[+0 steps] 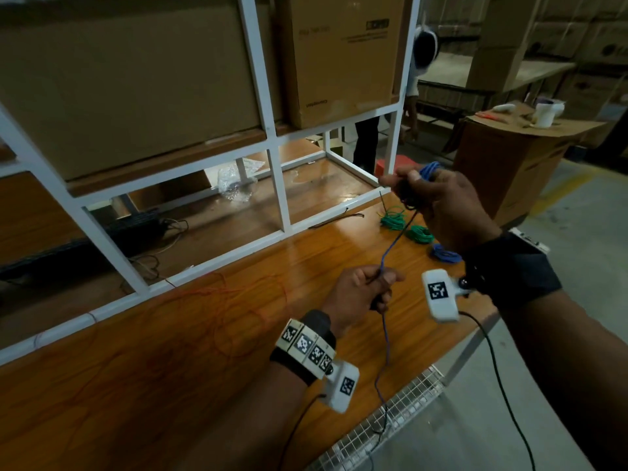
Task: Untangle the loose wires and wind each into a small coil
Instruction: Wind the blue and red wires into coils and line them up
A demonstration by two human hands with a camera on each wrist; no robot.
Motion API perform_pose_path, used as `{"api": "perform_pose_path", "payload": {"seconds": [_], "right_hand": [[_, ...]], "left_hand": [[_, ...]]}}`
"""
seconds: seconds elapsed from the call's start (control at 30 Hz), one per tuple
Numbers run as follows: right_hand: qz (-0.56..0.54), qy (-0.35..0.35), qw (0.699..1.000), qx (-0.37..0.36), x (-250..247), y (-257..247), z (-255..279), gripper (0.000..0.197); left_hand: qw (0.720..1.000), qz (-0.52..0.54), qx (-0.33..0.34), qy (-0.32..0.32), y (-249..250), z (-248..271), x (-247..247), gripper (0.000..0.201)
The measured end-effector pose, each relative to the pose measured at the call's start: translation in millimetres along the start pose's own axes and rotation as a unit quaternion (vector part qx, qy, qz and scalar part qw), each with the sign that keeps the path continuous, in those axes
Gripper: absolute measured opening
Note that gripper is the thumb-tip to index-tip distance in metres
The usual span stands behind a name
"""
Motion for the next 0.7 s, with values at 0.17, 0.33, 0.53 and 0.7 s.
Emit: {"api": "perform_pose_path", "payload": {"seconds": [0.17, 0.33, 0.53, 0.7], "right_hand": [[0.484, 0.074, 0.872, -0.009, -13, 27, 4, 0.017], [0.161, 0.046, 0.982, 0.087, -27, 50, -7, 0.017], [-0.397, -0.041, 0.913, 0.087, -18, -5, 10, 0.02], [-0.353, 0.033, 0.935, 0.02, -10, -9, -3, 0.02]], "left_hand": [[0.993, -0.109, -0.001, 0.035, 6, -3, -22, 0.024], [0.989, -0.149, 0.004, -0.02, 11, -7, -19, 0.021], [0.977, -0.211, 0.017, 0.009, -15, -12, -18, 0.026], [0.978, -0.207, 0.02, -0.002, -22, -17, -13, 0.025]]}}
Point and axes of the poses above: each hand's wrist, its own z-axis away from the middle knuckle, its own x-axis out of the palm, y = z × x, the point moved 3 cm from there along -z, towards the middle knuckle, and after that the axes turned 11 degrees about x, right-handed, at the moved point
